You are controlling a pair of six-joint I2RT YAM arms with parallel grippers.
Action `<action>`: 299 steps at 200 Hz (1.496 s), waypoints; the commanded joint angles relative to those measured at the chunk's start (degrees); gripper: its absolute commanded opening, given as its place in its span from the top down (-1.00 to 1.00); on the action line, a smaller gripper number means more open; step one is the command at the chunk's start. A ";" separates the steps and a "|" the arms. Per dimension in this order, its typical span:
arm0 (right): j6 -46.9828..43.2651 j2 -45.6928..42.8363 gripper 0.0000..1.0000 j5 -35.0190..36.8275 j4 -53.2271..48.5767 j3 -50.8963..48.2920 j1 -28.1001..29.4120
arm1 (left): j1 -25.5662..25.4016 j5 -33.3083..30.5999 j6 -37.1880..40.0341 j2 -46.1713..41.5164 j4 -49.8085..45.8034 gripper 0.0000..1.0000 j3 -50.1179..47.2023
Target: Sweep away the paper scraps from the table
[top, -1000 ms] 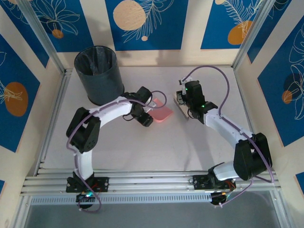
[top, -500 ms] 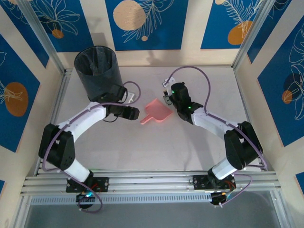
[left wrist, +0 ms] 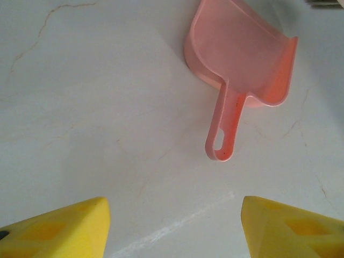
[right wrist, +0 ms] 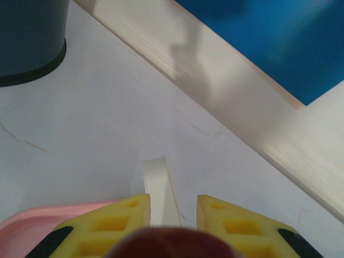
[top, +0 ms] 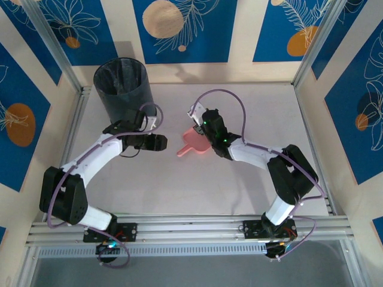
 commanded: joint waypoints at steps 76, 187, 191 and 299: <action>-0.07 0.36 1.00 2.57 4.74 -4.39 3.26 | 1.72 2.49 -0.93 -1.46 1.14 -0.30 -1.36; 2.28 0.67 0.83 3.01 4.36 -7.89 6.25 | 2.10 2.27 -1.68 -1.72 1.33 -0.30 -2.29; 2.50 0.66 0.81 3.01 4.35 -7.88 6.34 | 2.15 2.33 -1.77 -1.67 1.39 -0.30 -2.35; 5.01 0.91 0.39 2.63 0.41 -8.11 9.08 | 2.43 2.21 -1.35 -1.42 1.49 -0.31 -2.38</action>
